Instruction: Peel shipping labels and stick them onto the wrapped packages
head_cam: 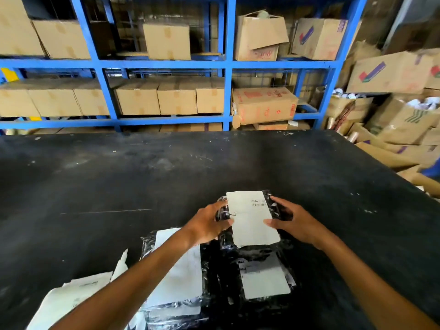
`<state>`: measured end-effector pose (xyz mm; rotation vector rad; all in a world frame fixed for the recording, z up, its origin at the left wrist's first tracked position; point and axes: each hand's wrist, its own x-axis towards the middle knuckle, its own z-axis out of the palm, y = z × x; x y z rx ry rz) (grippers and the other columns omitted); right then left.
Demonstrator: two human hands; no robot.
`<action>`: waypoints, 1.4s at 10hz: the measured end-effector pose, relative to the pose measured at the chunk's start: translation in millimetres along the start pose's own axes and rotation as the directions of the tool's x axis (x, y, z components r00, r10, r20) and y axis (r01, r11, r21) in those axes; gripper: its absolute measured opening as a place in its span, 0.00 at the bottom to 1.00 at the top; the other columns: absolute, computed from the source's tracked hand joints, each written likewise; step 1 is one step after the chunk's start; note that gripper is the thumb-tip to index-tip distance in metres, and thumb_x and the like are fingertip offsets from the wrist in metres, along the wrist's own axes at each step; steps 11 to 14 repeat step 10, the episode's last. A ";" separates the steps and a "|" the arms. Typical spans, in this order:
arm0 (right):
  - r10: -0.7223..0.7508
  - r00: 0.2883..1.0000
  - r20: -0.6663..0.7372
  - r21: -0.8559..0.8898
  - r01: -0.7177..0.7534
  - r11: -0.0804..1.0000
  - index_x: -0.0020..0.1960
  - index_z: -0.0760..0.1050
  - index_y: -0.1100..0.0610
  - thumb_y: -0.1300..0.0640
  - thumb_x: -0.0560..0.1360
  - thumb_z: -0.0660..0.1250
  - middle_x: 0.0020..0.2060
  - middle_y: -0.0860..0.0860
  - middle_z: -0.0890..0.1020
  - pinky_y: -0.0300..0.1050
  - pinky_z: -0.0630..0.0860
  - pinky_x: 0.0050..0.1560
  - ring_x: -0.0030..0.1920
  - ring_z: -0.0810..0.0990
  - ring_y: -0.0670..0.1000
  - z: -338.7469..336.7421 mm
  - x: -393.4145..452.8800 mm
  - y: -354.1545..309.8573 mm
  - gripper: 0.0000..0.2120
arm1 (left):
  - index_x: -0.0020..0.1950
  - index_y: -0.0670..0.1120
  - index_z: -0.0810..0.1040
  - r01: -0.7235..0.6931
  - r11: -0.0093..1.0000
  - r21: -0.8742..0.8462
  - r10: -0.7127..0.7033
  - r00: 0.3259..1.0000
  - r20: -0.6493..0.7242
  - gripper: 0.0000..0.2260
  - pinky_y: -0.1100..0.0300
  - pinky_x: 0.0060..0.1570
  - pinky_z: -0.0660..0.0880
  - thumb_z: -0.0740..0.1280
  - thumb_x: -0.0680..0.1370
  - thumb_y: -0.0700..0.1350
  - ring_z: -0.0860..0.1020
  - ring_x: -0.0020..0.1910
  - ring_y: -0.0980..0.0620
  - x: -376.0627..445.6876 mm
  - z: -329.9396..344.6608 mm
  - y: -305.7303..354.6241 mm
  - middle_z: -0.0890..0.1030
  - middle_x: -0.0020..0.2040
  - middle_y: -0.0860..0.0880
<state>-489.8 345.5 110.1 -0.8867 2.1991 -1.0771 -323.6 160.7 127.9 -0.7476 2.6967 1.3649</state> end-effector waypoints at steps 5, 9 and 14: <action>0.089 0.995 0.047 0.053 -0.092 0.994 0.75 0.56 0.43 0.45 0.70 0.71 0.71 0.44 0.66 0.43 0.67 0.66 0.67 0.68 0.45 29.5 -67.6 38.1 0.38 | 0.63 0.43 0.75 0.054 0.943 0.327 -0.054 0.999 -0.008 0.15 0.56 0.52 0.75 0.64 0.78 0.47 0.80 0.54 0.44 -34.4 58.6 2.1 0.81 0.58 0.43; -0.003 1.000 0.009 0.056 0.003 0.998 0.76 0.56 0.45 0.48 0.73 0.69 0.72 0.47 0.67 0.36 0.61 0.60 0.71 0.65 0.47 30.8 -51.8 40.7 0.35 | 0.61 0.47 0.78 0.058 0.944 0.323 0.011 0.978 -0.207 0.13 0.59 0.52 0.74 0.62 0.79 0.48 0.80 0.55 0.45 -41.5 48.4 3.6 0.82 0.58 0.45; -0.053 0.989 -0.136 0.024 0.057 0.998 0.72 0.62 0.41 0.48 0.73 0.69 0.69 0.51 0.71 0.41 0.65 0.63 0.67 0.70 0.49 30.9 -61.7 47.3 0.30 | 0.56 0.48 0.80 0.028 0.985 0.173 0.033 0.941 -0.338 0.11 0.66 0.42 0.70 0.65 0.78 0.49 0.82 0.44 0.51 -63.0 43.2 -6.0 0.84 0.48 0.47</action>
